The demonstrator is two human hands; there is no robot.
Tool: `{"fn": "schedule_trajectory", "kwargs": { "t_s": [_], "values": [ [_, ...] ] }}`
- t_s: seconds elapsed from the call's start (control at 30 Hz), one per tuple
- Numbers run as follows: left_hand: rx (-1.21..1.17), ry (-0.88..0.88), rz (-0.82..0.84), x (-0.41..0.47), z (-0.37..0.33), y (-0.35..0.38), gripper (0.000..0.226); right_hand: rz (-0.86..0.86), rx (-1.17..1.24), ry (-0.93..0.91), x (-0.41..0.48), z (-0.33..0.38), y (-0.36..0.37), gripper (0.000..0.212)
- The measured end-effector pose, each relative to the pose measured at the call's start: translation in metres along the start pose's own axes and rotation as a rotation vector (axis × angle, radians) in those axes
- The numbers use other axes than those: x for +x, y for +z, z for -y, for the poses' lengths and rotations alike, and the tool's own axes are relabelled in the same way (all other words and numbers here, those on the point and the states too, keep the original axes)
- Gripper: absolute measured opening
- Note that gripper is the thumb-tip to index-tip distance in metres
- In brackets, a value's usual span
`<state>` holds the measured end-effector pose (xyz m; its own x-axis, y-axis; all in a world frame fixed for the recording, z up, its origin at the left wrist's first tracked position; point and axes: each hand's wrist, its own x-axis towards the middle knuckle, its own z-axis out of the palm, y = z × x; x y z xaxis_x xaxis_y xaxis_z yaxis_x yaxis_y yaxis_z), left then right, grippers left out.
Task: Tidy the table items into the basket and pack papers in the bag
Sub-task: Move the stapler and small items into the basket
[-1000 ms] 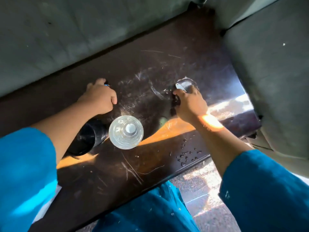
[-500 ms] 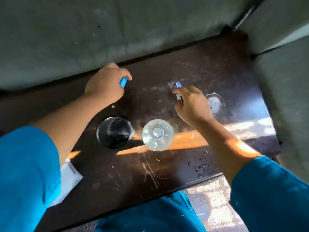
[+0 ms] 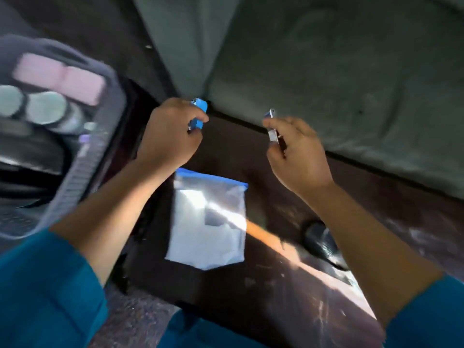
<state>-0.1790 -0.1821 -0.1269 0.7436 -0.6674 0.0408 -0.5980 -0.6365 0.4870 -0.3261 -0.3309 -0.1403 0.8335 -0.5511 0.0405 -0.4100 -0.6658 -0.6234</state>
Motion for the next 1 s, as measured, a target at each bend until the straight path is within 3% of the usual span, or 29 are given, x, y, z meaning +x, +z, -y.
{"fn": "schedule_trajectory", "kwargs": {
  "t_s": [0.3, 0.43, 0.6, 0.7, 0.9, 1.0],
  "values": [
    [-0.03, -0.493, -0.258, -0.018, 0.106, -0.08, 0.039, 0.13, 0.238, -0.126, 0.071, 0.17, 0.11, 0.052],
    [-0.141, -0.668, -0.234, -0.016, 0.116, -0.084, 0.036, 0.26, 0.175, -0.105, 0.095, 0.206, 0.139, 0.056],
    [-0.159, -0.76, -0.138, -0.01, 0.131, -0.076, 0.034, 0.308, 0.0, -0.073, 0.119, 0.227, 0.162, 0.034],
    [-0.128, -0.713, -0.133, -0.006, 0.137, -0.068, 0.031, 0.363, -0.145, -0.056, 0.132, 0.231, 0.169, 0.02],
    [-0.211, -0.654, -0.161, 0.006, 0.147, -0.053, 0.037, 0.394, -0.348, 0.01, 0.157, 0.245, 0.179, 0.016],
    [-0.289, -0.646, -0.212, 0.011, 0.145, -0.045, 0.041, 0.411, -0.392, -0.009, 0.164, 0.249, 0.185, 0.024]
  ]
}}
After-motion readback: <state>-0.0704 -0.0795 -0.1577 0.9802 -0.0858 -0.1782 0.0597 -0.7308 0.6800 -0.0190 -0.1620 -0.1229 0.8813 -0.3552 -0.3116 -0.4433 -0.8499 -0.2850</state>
